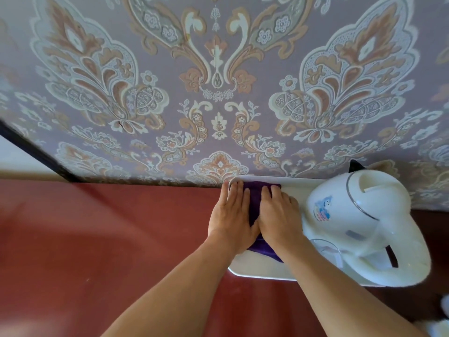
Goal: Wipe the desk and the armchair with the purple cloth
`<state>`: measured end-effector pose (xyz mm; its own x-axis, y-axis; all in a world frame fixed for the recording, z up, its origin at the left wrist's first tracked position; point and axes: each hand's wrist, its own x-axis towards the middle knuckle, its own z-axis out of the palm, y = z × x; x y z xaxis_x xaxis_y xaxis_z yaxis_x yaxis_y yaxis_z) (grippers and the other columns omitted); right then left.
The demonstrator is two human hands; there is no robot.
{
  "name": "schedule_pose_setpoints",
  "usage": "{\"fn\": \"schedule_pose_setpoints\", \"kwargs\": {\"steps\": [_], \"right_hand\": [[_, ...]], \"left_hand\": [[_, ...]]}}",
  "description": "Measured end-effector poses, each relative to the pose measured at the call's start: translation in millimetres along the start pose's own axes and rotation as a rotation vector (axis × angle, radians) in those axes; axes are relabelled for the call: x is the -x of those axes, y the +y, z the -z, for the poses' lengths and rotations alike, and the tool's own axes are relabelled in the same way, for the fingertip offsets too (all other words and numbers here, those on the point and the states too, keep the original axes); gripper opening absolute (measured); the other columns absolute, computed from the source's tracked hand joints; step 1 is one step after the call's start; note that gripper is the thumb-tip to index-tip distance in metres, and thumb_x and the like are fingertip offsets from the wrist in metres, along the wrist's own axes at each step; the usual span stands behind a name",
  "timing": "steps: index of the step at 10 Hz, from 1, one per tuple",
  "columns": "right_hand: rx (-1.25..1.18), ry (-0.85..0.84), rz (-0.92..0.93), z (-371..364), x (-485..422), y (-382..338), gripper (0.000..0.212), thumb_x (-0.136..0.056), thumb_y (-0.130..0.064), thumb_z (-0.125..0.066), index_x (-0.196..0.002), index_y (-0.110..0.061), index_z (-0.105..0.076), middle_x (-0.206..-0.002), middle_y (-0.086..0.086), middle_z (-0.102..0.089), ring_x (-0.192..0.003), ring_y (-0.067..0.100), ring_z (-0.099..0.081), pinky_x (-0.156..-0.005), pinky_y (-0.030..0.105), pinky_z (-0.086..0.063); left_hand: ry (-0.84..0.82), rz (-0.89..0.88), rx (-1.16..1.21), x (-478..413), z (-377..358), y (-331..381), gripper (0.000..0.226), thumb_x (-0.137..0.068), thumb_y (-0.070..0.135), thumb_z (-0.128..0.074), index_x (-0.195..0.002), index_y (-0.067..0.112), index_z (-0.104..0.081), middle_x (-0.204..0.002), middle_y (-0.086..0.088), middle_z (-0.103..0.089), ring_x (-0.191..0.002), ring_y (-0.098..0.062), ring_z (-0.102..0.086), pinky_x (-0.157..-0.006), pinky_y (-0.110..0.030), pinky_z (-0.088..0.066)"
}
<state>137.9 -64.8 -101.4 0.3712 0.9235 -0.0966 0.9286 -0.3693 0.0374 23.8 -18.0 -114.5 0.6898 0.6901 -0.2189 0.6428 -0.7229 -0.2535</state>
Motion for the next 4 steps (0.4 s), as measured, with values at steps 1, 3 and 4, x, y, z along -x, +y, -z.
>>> {"fn": "schedule_pose_setpoints", "kwargs": {"steps": [1, 3, 4], "right_hand": [[-0.039, -0.148, -0.007, -5, 2, 3, 0.077, -0.097, -0.034, -0.055, -0.159, -0.005, -0.018, -0.165, 0.017, -0.025, -0.149, 0.033, -0.028, -0.118, 0.047, -0.028], [-0.136, -0.214, 0.021, 6, 9, 6, 0.076, -0.103, -0.036, -0.043, -0.162, -0.009, -0.004, -0.170, 0.014, -0.007, -0.156, 0.032, -0.008, -0.125, 0.047, -0.014], [-0.195, -0.176, 0.106, 31, 16, 7, 0.065, -0.108, -0.039, -0.030, -0.162, -0.011, -0.007, -0.171, 0.011, -0.008, -0.156, 0.029, -0.009, -0.126, 0.045, -0.012]], "left_hand": [[-0.016, -0.003, -0.031, 4, 1, -1, 0.084, -0.097, 0.059, 0.005, -0.158, 0.002, 0.002, -0.166, -0.023, 0.005, -0.154, -0.036, 0.014, -0.115, -0.058, 0.020], [-0.075, -0.014, 0.126, 22, 9, -8, 0.077, -0.101, 0.059, -0.004, -0.160, 0.009, 0.002, -0.168, -0.016, 0.006, -0.154, -0.032, 0.015, -0.121, -0.057, 0.010], [-0.147, -0.099, 0.236, 39, 33, -21, 0.073, -0.103, 0.057, -0.013, -0.161, 0.015, 0.001, -0.169, -0.009, 0.002, -0.155, -0.026, 0.009, -0.124, -0.051, 0.003]]}}
